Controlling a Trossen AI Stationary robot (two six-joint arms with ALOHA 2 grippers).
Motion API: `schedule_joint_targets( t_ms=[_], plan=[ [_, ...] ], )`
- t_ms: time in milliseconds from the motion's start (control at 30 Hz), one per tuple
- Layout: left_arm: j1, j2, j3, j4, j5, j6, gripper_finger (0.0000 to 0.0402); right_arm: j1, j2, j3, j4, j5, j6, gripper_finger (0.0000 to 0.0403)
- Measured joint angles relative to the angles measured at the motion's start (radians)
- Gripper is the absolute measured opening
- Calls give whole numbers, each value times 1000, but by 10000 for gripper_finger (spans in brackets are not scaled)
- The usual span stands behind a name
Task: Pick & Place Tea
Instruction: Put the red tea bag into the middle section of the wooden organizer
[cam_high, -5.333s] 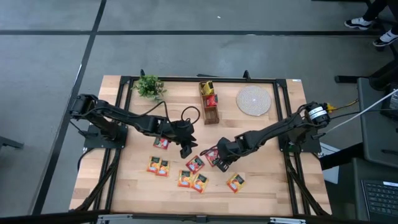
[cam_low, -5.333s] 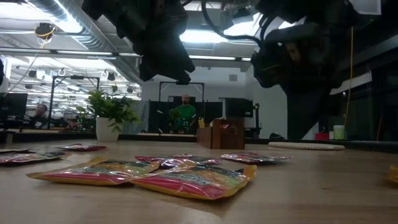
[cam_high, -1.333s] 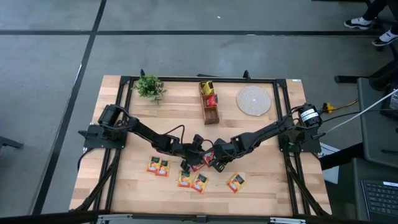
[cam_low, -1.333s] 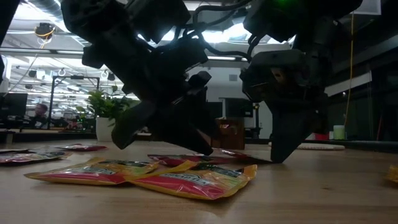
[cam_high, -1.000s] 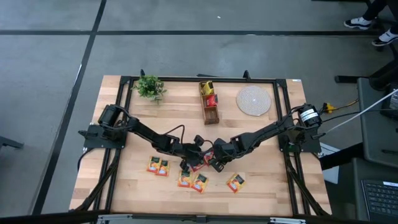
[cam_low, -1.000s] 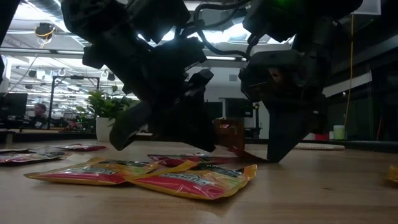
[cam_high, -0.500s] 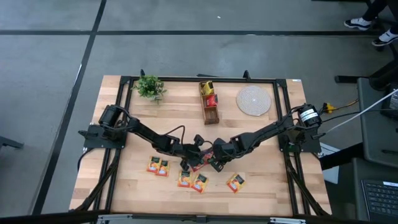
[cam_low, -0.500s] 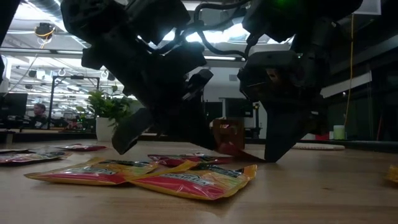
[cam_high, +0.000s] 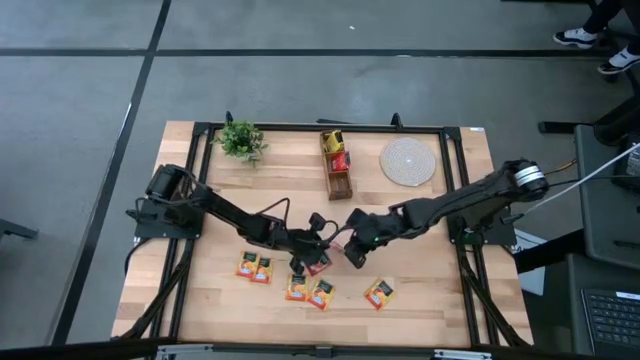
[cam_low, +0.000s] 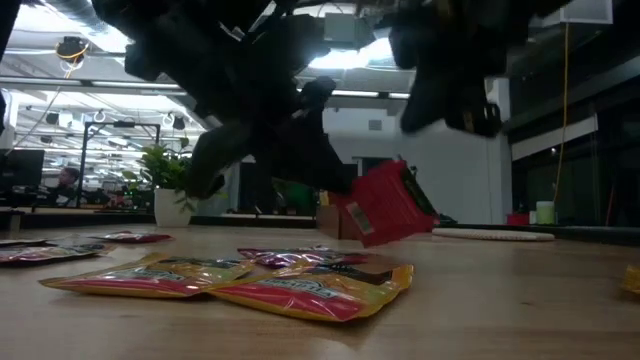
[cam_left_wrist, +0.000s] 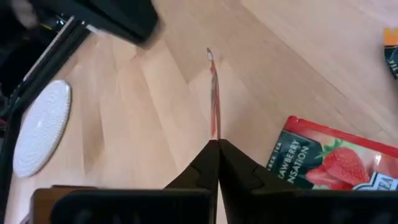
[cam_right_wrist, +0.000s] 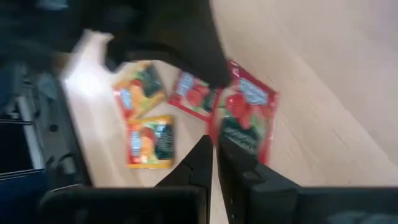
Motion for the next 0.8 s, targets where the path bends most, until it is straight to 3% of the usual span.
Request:
schedule_joint_targets(
  t_ms=[267,467,800],
  plan=[
    [58,-102,0,-54,23,-117,2,-1,-169,2,-43,60,-52,27],
    [122,-177,0,-53,51,-141,2,-22,-227,2,-43,87,-132,30],
    [215,-281,0,-96,172,-272,2,-54,-235,2,-41,81,-242,127]
  ],
)
